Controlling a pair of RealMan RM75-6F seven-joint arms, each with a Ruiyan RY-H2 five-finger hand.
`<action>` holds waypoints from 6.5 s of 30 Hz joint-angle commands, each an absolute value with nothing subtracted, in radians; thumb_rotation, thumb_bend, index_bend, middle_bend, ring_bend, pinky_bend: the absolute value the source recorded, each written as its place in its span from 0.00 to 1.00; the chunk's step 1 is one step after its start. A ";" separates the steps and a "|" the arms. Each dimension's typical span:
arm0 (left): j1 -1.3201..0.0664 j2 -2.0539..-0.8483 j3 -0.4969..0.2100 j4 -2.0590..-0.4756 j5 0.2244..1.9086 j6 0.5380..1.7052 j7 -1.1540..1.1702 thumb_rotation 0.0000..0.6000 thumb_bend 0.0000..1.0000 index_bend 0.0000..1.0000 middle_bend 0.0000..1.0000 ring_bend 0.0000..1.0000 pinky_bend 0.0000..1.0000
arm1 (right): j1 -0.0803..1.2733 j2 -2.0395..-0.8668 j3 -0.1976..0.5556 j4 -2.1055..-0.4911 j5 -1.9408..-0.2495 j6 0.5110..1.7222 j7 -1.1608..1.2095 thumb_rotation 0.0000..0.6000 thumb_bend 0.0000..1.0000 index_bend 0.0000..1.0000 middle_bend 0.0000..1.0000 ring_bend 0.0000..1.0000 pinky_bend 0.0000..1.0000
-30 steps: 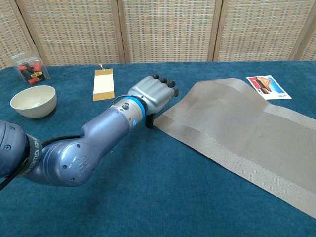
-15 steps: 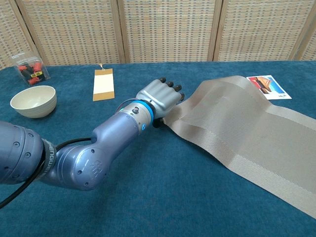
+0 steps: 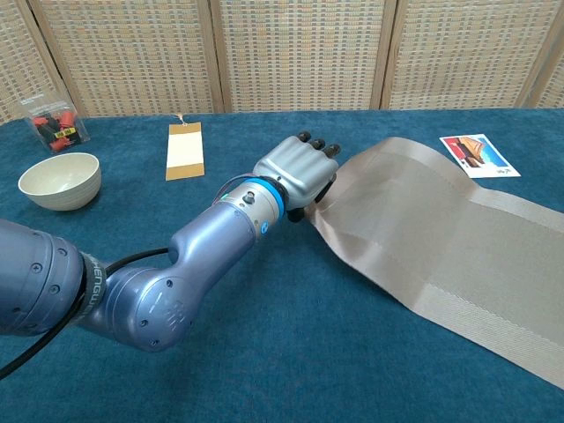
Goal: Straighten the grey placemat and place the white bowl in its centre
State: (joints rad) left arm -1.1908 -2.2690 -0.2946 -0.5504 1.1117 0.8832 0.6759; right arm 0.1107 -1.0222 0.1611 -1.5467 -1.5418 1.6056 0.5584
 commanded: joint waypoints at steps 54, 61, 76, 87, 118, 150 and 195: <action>-0.714 -1.645 0.107 -1.592 1.403 1.152 0.755 1.00 0.53 0.81 0.00 0.00 0.00 | 0.110 -1.064 0.128 -1.589 -1.610 1.634 0.372 1.00 0.12 0.07 0.00 0.00 0.00; -0.697 -1.620 0.133 -1.606 1.465 1.134 0.692 1.00 0.53 0.82 0.00 0.00 0.00 | 0.110 -1.067 0.128 -1.591 -1.611 1.638 0.364 1.00 0.12 0.07 0.00 0.00 0.00; -0.670 -1.595 0.140 -1.613 1.512 1.088 0.642 1.00 0.40 0.39 0.00 0.00 0.00 | 0.114 -1.077 0.124 -1.585 -1.613 1.633 0.337 1.00 0.12 0.07 0.00 0.00 0.00; -0.604 -1.527 0.126 -1.672 1.541 1.181 0.552 1.00 0.31 0.08 0.00 0.00 0.00 | 0.114 -1.081 0.120 -1.584 -1.615 1.632 0.320 1.00 0.12 0.07 0.00 0.00 0.00; -0.524 -1.458 -0.141 -1.375 1.114 1.170 0.488 1.00 0.31 0.35 0.00 0.00 0.00 | 0.115 -1.097 0.100 -1.599 -1.639 1.628 0.259 1.00 0.12 0.07 0.00 0.00 0.00; -0.637 -1.719 -0.199 -0.824 1.037 0.928 0.374 1.00 0.34 0.43 0.00 0.00 0.00 | 0.130 -1.126 0.102 -1.585 -1.614 1.590 0.208 1.00 0.12 0.07 0.00 0.00 0.00; -0.651 -1.729 -0.169 -1.062 1.317 1.212 0.386 1.00 0.66 0.83 0.00 0.00 0.00 | 0.126 -1.109 0.092 -1.592 -1.646 1.618 0.252 1.00 0.12 0.07 0.00 0.00 0.00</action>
State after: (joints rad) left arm -0.6448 -1.7286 -0.1688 -1.0416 1.3019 1.1992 0.3785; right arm 0.1259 -1.1091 0.0926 -1.5918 -1.6460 1.6178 0.2518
